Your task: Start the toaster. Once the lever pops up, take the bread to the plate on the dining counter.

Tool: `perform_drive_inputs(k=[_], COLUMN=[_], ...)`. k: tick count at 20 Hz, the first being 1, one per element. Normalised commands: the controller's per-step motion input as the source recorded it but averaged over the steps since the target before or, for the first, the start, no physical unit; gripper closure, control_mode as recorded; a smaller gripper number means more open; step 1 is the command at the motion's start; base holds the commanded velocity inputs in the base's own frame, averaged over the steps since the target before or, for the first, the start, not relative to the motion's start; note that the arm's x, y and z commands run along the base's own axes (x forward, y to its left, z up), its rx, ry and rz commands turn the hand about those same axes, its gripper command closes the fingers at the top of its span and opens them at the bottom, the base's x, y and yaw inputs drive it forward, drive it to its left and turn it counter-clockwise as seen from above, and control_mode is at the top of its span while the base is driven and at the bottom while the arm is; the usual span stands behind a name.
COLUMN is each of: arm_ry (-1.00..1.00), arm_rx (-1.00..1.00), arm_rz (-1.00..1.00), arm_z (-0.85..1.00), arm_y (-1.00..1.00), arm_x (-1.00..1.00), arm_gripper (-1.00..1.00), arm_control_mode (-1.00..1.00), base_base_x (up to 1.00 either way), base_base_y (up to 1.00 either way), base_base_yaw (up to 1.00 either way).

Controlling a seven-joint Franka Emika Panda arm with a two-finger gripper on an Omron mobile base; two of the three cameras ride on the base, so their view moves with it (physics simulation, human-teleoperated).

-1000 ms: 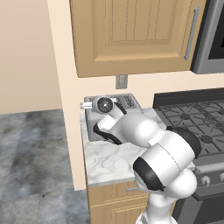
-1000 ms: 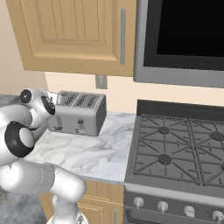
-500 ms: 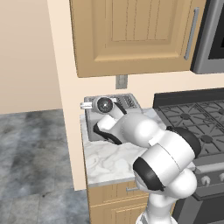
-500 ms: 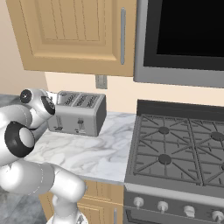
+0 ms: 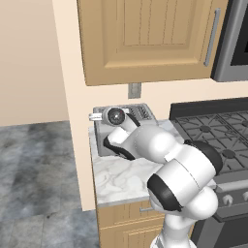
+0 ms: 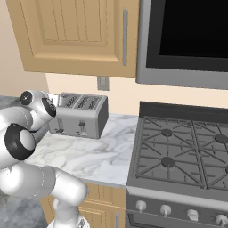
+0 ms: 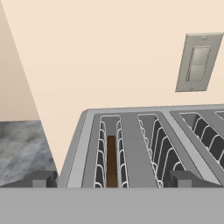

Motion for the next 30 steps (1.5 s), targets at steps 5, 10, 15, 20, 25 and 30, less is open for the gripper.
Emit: perform_drive_inputs(k=[5, 10, 15, 20, 25, 30], arm_ry=[0.00, 0.00, 0.00, 0.00, 0.00, 0.00], arm_rx=[0.00, 0.00, 0.00, 0.00, 0.00, 0.00], arm_rz=[0.00, 0.00, 0.00, 0.00, 0.00, 0.00], arm_z=[0.00, 0.00, 0.00, 0.00, 0.00, 0.00], arm_y=[0.00, 0.00, 0.00, 0.00, 0.00, 0.00], arm_x=[0.00, 0.00, 0.00, 0.00, 0.00, 0.00], arm_gripper=[-1.00, -1.00, -1.00, -1.00, -1.00, -1.00], arm_control_mode=[-1.00, -1.00, -1.00, -1.00, -1.00, -1.00], base_base_x=[0.00, 0.00, 0.00, 0.00, 0.00, 0.00], base_base_y=[0.00, 0.00, 0.00, 0.00, 0.00, 0.00], base_base_yaw=[0.00, 0.00, 0.00, 0.00, 0.00, 0.00])
